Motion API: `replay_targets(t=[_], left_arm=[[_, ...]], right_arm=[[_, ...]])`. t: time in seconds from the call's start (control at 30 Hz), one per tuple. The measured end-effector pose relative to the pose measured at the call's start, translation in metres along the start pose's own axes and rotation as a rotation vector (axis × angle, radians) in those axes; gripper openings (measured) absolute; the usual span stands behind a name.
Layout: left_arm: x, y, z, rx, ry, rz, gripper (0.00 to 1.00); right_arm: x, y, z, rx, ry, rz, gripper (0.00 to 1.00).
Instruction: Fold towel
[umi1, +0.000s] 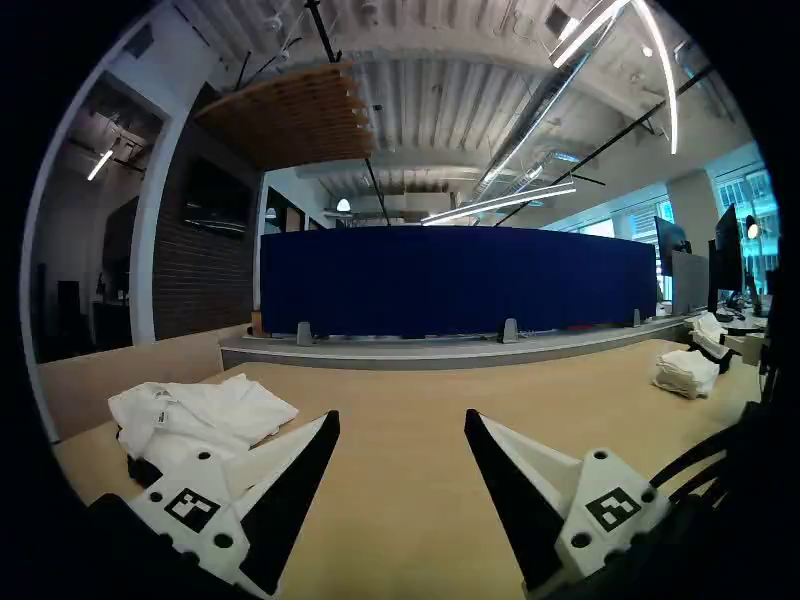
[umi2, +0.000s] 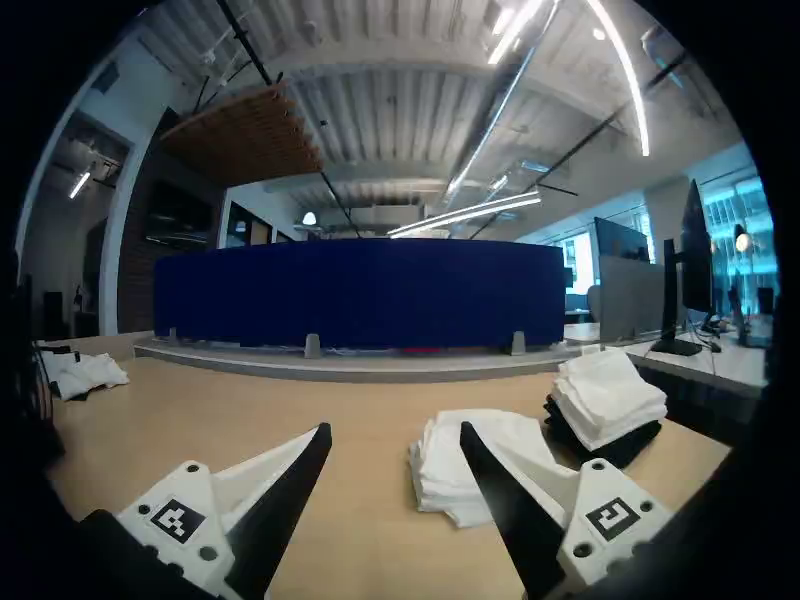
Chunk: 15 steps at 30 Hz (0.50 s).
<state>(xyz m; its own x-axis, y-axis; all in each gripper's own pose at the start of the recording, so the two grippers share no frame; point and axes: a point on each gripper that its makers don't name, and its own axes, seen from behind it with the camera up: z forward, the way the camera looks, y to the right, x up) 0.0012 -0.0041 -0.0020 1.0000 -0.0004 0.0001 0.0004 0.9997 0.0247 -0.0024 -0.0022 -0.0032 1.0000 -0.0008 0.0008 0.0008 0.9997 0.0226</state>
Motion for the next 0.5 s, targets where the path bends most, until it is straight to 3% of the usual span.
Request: replay_targets(t=[0.5], left_arm=[[-0.0002, 0.0, 0.0006, 0.0, 0.0, 0.0, 0.93]], right_arm=[[-0.0006, -0.0003, -0.0022, 0.0, 0.0, 0.0, 1.0]])
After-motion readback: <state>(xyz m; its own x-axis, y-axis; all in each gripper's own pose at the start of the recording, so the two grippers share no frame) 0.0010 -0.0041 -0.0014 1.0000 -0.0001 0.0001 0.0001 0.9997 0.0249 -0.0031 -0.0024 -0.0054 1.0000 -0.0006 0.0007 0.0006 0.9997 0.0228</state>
